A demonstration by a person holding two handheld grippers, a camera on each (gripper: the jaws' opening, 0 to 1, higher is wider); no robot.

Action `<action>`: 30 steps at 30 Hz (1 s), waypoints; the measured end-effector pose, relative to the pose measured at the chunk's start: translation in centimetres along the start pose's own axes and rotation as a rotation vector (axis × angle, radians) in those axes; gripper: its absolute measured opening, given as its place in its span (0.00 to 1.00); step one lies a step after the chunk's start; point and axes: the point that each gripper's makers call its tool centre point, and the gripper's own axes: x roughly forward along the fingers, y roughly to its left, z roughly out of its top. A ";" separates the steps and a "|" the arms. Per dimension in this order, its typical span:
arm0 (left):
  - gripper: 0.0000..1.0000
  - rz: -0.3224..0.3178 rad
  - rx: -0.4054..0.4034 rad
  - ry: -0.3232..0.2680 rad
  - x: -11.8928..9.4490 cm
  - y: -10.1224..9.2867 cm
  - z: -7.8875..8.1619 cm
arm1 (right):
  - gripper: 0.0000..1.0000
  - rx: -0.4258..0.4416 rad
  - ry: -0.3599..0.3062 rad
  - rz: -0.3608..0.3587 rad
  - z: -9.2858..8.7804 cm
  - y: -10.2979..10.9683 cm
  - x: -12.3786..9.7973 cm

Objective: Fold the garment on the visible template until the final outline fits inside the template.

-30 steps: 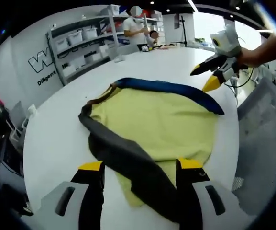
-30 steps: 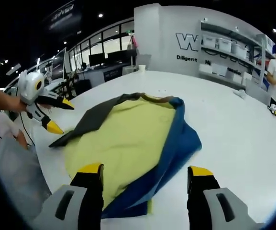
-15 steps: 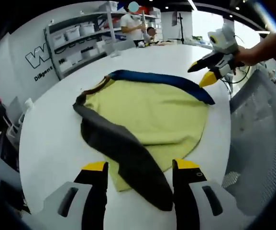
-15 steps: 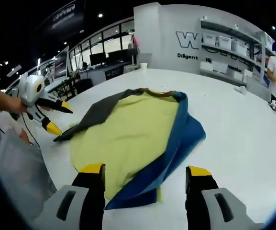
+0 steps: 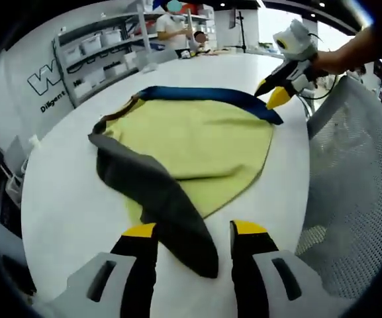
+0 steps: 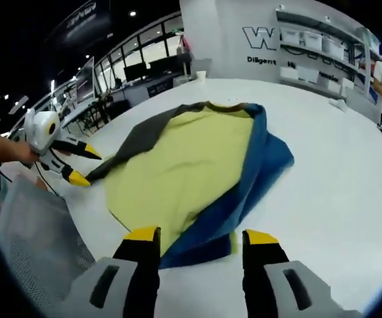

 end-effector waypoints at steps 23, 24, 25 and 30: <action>0.03 -0.025 -0.164 0.111 -0.3 -1.0 -3.2 | 0.00 0.064 0.192 0.066 -4.1 1.0 -0.5; 0.03 -0.030 -0.171 0.115 -0.4 -1.1 -3.2 | 0.00 0.057 0.197 0.063 -4.2 0.9 -0.7; 0.03 -0.033 -0.175 0.116 -0.5 -1.2 -3.2 | 0.00 0.053 0.199 0.060 -4.3 0.7 -0.8; 0.03 -0.073 -0.250 0.111 -1.2 -2.3 -2.7 | 0.00 0.060 0.198 0.053 -4.2 0.0 -1.7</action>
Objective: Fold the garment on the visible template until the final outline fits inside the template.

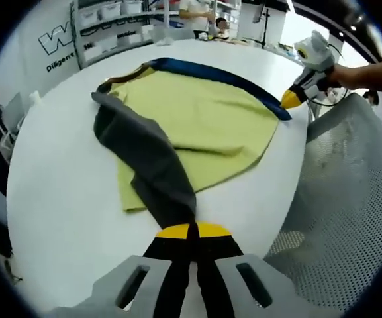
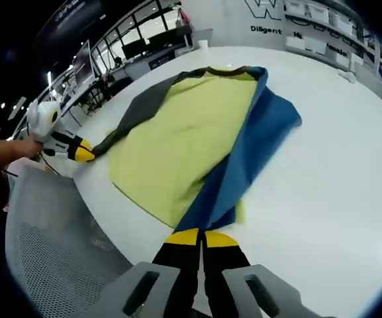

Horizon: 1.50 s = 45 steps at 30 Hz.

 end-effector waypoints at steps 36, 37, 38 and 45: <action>0.04 0.100 0.170 -0.082 -1.0 3.1 1.8 | 0.00 -0.029 -0.042 -0.017 1.7 0.1 -0.3; 0.04 0.116 0.164 -0.090 -1.4 3.7 2.1 | 0.00 -0.035 -0.045 -0.026 1.8 -0.2 -0.5; 0.04 0.124 0.158 -0.095 -1.6 4.2 2.2 | 0.00 -0.043 -0.046 -0.035 2.0 -0.7 -0.8; 0.04 0.174 0.068 -0.128 -3.7 7.7 3.3 | 0.00 -0.082 -0.086 -0.100 4.0 -3.4 -3.1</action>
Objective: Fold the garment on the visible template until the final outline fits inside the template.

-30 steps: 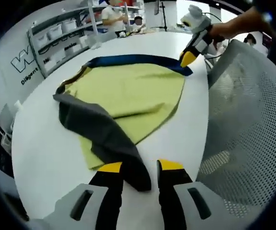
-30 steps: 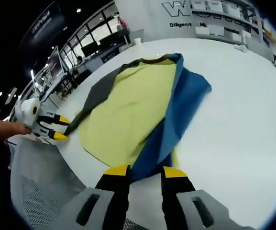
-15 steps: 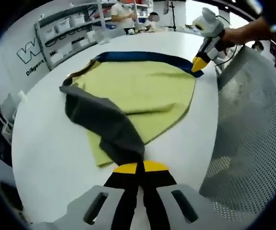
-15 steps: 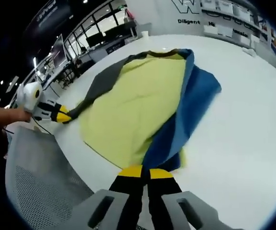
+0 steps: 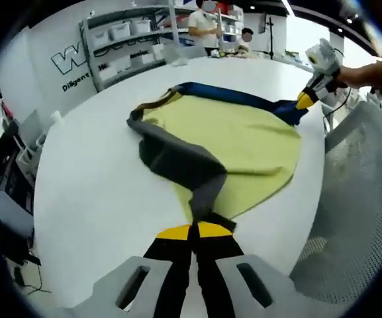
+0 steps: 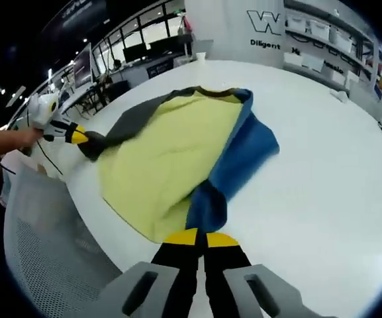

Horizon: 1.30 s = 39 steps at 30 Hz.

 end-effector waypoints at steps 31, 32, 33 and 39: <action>0.04 0.231 -0.284 0.090 -5.2 15.7 -0.7 | 0.00 0.016 -0.038 -0.120 1.0 -4.7 -3.2; 0.04 0.230 -0.295 0.095 -5.3 15.9 -0.7 | 0.00 0.018 -0.038 -0.120 1.0 -4.8 -3.2; 0.04 0.227 -0.323 0.106 -5.4 16.2 -0.8 | 0.00 0.021 -0.041 -0.121 1.1 -4.9 -3.2; 0.04 0.232 -0.423 0.157 -6.1 18.4 -1.6 | 0.00 0.031 -0.042 -0.122 1.4 -5.2 -3.1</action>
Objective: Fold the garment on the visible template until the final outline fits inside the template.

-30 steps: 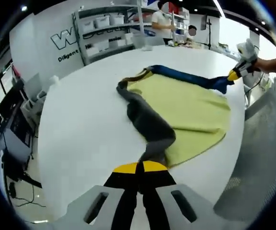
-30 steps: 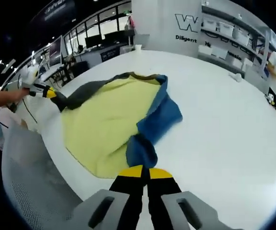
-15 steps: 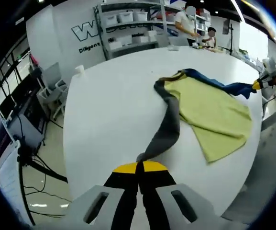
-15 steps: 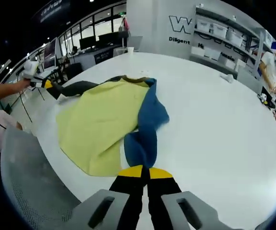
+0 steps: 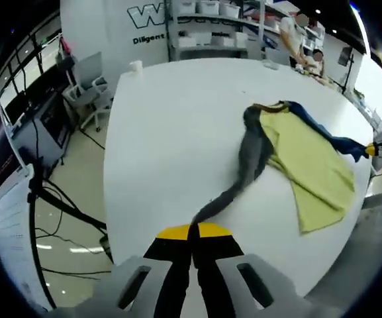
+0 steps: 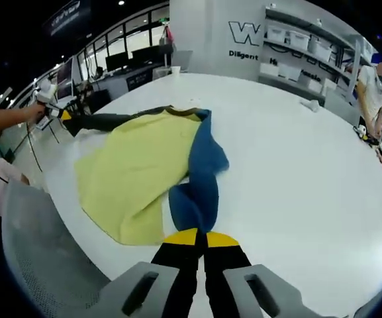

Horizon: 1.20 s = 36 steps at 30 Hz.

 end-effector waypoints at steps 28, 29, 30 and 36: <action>0.07 0.084 -0.055 0.084 3.5 3.5 -2.3 | 0.00 0.037 0.031 -0.002 0.3 -1.7 0.9; 0.09 0.088 -0.024 0.083 3.5 3.5 -2.3 | 0.00 0.037 0.032 -0.002 0.4 -1.6 1.0; 0.12 0.090 0.005 0.065 3.6 3.6 -2.1 | 0.00 0.039 0.033 -0.002 0.3 -1.6 1.1; 0.30 0.107 0.065 0.036 3.6 3.5 -2.4 | 0.00 0.038 0.039 0.002 0.3 -1.3 1.5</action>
